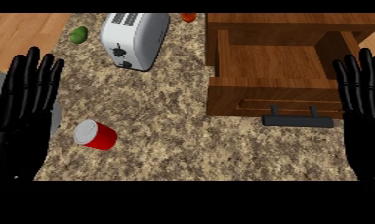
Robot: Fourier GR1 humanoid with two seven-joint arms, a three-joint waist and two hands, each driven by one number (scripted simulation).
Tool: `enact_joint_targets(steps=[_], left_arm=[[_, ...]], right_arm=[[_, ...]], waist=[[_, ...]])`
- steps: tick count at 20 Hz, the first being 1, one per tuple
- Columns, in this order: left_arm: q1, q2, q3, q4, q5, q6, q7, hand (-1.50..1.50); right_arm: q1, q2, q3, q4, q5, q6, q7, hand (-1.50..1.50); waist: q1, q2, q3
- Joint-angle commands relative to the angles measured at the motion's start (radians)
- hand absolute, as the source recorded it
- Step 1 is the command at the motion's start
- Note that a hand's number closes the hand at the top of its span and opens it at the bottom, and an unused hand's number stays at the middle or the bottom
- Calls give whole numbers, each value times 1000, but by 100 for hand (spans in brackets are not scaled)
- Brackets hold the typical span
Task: Pick up the can, place it into the drawer and close the drawer
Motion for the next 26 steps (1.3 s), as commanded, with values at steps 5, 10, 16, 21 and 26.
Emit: enact_joint_targets(steps=[5, 10, 16, 21, 26], left_arm=[[-4, 127, -186, -42, 377, -451, -49, -150], [147, 404, -175, 7, 484, -728, 29, -150], [224, 653, 108, 149, 707, -1050, -134, -150], [200, 726, 190, 289, 810, -1161, -138, -150], [67, 682, 160, 459, 765, -1168, -72, -150]], right_arm=[[-34, -9, 0, 6, -6, 10, -10, -150], [65, 0, -26, 97, 16, -32, 147, -150], [154, -9, -43, 63, -13, -1, 129, -150], [154, -13, -30, -1, 5, -8, 197, -150], [167, -16, -85, 67, -45, 24, 107, -150]], waist=[[-69, 11, -29], [-25, 17, -24], [-25, 11, -21], [-30, 11, -21], [-39, 13, -20]])
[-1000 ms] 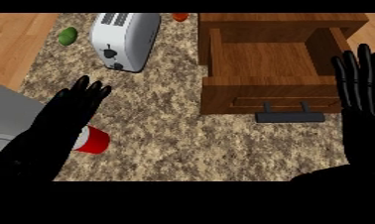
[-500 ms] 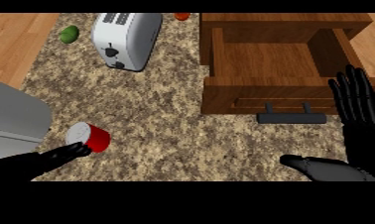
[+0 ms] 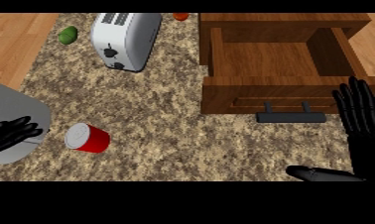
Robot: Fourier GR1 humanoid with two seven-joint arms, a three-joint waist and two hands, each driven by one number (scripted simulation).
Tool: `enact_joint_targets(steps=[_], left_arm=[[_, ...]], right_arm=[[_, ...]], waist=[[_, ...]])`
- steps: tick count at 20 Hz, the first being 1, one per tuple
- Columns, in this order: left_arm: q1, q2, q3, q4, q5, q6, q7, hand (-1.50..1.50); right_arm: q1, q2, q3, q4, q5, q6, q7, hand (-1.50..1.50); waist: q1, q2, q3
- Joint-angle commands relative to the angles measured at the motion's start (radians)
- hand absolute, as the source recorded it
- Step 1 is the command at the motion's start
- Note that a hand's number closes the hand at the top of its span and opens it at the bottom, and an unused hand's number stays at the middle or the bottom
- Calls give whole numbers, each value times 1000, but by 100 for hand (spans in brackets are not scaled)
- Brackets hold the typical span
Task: Pick up the can, place it into the drawer and close the drawer
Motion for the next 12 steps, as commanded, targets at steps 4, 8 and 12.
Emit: enact_joint_targets(steps=[4, 8, 12], left_arm=[[-113, -26, -19, 112, 7, -94, 36, -150], [-143, -67, 20, 182, -55, -153, 33, -150], [-114, -187, 2, 134, -163, -131, 31, -150]], right_arm=[[79, 22, 24, -36, 16, 21, -34, -150], [42, -49, -104, -17, -96, 76, -20, -150], [66, -28, -78, -3, -62, 75, -37, -150]], waist=[[-7, 0, 0], [-3, 0, 0], [2, -1, 0]])
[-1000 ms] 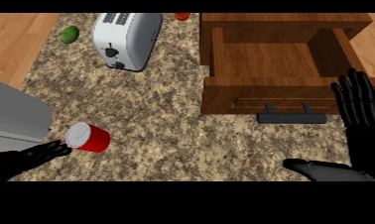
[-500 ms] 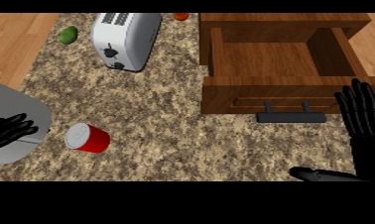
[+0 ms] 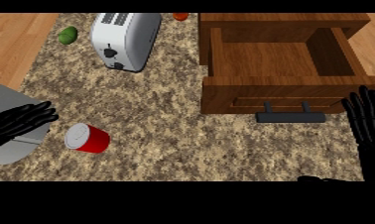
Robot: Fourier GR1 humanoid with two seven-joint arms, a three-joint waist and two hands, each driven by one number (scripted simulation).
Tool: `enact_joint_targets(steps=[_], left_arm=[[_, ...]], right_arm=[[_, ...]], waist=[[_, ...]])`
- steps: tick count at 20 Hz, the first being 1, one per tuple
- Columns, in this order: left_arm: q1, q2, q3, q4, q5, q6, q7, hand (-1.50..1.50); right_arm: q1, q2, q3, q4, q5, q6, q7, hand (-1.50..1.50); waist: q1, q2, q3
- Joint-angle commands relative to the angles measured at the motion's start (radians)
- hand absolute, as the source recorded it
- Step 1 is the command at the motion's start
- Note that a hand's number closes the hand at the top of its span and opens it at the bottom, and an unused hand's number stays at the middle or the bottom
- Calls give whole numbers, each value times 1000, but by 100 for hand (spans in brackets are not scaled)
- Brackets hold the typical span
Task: Pick up the can, place it into the drawer and close the drawer
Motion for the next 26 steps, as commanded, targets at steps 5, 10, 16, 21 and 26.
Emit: enact_joint_targets(steps=[5, 10, 16, 21, 26], left_arm=[[-55, -103, 70, 123, -175, -201, -94, -150], [-40, -194, 69, 144, -323, -189, -146, -150], [-126, -241, 80, 217, -471, -162, -209, -150], [-151, -250, 73, 290, -600, -138, -319, -150], [-166, -200, 63, 347, -648, -110, -406, -150]], right_arm=[[36, 1, -36, 3, -25, 33, -28, -150], [36, 12, -7, -36, 5, 28, -1, -150], [-2, 19, -23, 18, 22, 14, -21, -150], [5, 4, -42, 34, 0, 46, -44, -150], [7, -8, -84, 49, -48, 71, -64, -150]], waist=[[0, 0, -1], [0, 0, -1], [-2, 2, -2], [-9, 3, -3], [-7, 3, -2]])
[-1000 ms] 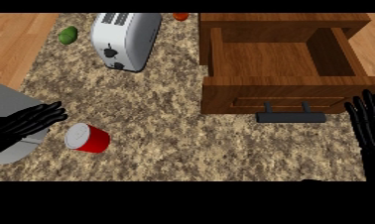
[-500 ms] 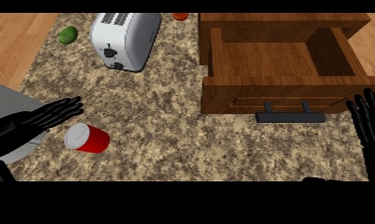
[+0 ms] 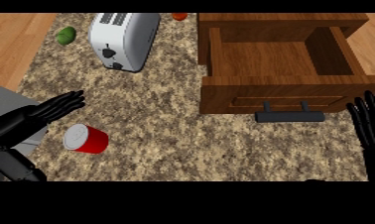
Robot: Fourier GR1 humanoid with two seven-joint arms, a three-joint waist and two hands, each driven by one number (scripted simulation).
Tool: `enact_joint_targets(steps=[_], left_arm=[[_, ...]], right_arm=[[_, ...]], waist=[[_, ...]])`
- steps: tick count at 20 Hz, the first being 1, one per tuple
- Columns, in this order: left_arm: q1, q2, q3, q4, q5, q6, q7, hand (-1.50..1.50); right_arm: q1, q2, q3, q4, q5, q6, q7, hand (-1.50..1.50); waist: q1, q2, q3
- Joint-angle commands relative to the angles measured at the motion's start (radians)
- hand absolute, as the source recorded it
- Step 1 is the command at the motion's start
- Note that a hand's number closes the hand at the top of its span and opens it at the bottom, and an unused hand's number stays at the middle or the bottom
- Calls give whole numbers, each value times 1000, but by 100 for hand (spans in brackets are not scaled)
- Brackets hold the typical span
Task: Pick up the can, place it into the drawer and close the drawer
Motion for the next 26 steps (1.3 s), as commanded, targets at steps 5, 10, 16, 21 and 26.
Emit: enact_joint_targets(steps=[5, 10, 16, 21, 26], left_arm=[[-18, 44, -68, 132, -152, -86, -317, -150], [-31, 82, -143, 202, -218, -10, -434, -150], [-75, 91, -238, 328, -258, 95, -534, -150], [-94, 115, -309, 404, -278, 146, -612, -150], [-143, 111, -360, 551, -299, 215, -695, -150]], right_arm=[[3, -9, -3, -35, -18, 18, 22, -150], [10, 24, 33, -25, 29, -4, 2, -150], [-39, -2, -1, -3, 0, 3, 23, -150], [-22, 2, -5, 7, 10, 6, 3, -150], [-17, 20, 2, -26, -11, 2, 18, -150]], waist=[[-7, 2, -2], [-12, 3, -2], [-17, 5, -2], [-12, 4, 0], [-24, 7, -2]])
